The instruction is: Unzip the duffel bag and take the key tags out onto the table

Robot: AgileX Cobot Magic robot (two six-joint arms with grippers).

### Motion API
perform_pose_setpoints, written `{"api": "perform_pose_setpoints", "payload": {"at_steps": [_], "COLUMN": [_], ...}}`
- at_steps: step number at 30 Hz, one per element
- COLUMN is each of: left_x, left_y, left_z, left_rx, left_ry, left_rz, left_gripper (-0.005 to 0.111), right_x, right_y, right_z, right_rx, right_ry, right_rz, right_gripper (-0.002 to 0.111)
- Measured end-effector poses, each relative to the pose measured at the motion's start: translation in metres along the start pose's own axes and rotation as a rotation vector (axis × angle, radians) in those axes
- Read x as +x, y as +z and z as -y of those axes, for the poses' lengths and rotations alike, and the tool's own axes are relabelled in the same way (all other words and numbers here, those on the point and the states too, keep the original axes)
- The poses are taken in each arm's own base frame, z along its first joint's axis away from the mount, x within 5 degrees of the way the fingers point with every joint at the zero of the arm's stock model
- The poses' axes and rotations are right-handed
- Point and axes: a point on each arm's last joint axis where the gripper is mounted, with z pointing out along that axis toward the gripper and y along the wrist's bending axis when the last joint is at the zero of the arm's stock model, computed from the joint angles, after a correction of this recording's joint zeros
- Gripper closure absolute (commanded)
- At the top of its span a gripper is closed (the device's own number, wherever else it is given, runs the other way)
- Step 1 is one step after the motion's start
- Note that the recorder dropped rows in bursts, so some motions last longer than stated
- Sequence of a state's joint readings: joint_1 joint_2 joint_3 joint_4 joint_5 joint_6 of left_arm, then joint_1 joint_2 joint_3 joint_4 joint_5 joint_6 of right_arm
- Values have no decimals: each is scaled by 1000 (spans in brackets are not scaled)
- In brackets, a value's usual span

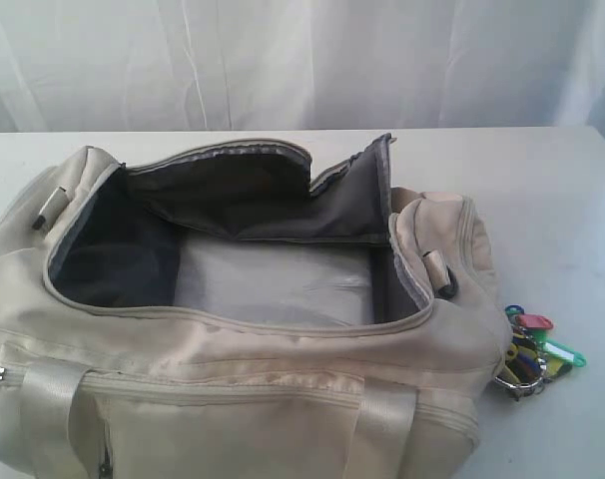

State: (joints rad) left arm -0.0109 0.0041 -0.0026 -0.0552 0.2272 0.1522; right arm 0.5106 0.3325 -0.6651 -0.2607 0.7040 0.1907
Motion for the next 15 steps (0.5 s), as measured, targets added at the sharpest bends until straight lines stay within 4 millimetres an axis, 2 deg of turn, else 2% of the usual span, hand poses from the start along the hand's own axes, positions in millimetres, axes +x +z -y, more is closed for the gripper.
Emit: {"api": "perform_pose_setpoints", "payload": {"at_steps": [3,6,15], "left_x": [0,0,-1], "left_y": [0,0,0], "left_z": [0,0,0], "left_rx": [0,0,-3], "left_ry": [-129,-164,-168], "left_rz": [0,0,12], "left_gripper": [107,107,107], "right_x": [3,5,11], "right_y": [-26,-39,-37], "right_z": [5,7,8], "right_rx": [40,42,138], "right_ry": [27,34,54], "right_rz": [110,164,147], "right_gripper": [108,108,108]}}
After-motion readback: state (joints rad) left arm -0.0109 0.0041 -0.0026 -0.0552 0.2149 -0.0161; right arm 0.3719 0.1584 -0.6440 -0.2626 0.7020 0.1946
